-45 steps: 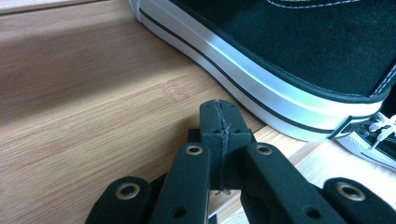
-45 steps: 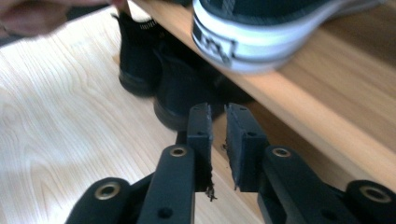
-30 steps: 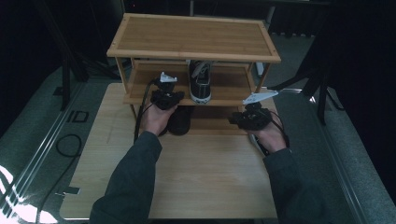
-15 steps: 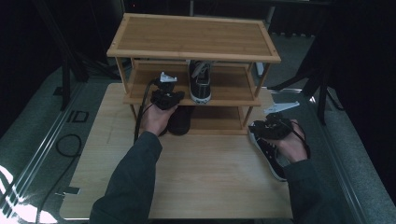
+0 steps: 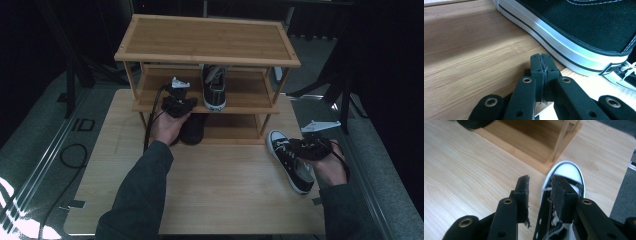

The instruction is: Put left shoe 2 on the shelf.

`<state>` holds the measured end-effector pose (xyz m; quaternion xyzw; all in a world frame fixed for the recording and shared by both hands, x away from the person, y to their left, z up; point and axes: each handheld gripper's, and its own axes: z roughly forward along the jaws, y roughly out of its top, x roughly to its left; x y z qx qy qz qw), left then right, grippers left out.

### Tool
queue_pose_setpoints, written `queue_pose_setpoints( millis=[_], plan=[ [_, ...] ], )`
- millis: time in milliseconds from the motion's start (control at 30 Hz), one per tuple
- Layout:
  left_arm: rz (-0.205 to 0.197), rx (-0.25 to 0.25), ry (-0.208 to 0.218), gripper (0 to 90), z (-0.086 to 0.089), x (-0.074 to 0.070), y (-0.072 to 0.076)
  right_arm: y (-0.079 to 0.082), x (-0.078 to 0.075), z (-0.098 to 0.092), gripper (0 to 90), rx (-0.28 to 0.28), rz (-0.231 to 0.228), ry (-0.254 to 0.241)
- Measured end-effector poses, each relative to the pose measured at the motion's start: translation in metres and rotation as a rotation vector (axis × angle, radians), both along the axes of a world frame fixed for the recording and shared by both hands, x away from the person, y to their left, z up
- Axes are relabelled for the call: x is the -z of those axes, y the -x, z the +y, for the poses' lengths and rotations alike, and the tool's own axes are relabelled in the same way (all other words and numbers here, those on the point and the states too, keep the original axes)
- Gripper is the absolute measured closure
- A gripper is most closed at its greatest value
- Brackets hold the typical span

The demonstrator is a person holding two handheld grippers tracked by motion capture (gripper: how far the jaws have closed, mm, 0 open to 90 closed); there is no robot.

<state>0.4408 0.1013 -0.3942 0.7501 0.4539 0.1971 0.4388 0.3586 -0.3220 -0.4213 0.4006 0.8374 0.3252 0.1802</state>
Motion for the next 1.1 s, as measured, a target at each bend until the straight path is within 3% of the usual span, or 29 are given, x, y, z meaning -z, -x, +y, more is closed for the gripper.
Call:
queue_pose_setpoints(
  millis=[133, 300, 500, 667, 733, 1100],
  plan=[
    [0.000, 0.002, 0.001, 88.9, 0.000, 0.000, 0.000, 0.004, 0.007, -0.008, 70.3, 0.013, 0.016, 0.011],
    [0.000, -0.002, -0.002, 88.9, 0.000, 0.000, 0.000, 0.010, 0.016, -0.020, 89.8, 0.059, 0.043, 0.044],
    [-0.002, -0.001, -0.002, 88.9, 0.000, 0.000, 0.000, 0.013, 0.029, -0.027, 89.9, 0.084, 0.068, 0.060],
    [-0.001, -0.001, -0.003, 88.8, 0.000, 0.000, 0.000, 0.014, 0.036, -0.031, 88.3, 0.113, 0.068, 0.108],
    [-0.002, -0.001, -0.001, 88.8, 0.000, 0.000, 0.000, 0.014, 0.040, -0.032, 83.2, 0.128, 0.069, 0.145],
    [-0.005, -0.001, 0.002, 88.7, 0.000, 0.001, 0.000, 0.007, 0.048, -0.029, 78.8, 0.166, 0.077, 0.200]
  ],
)
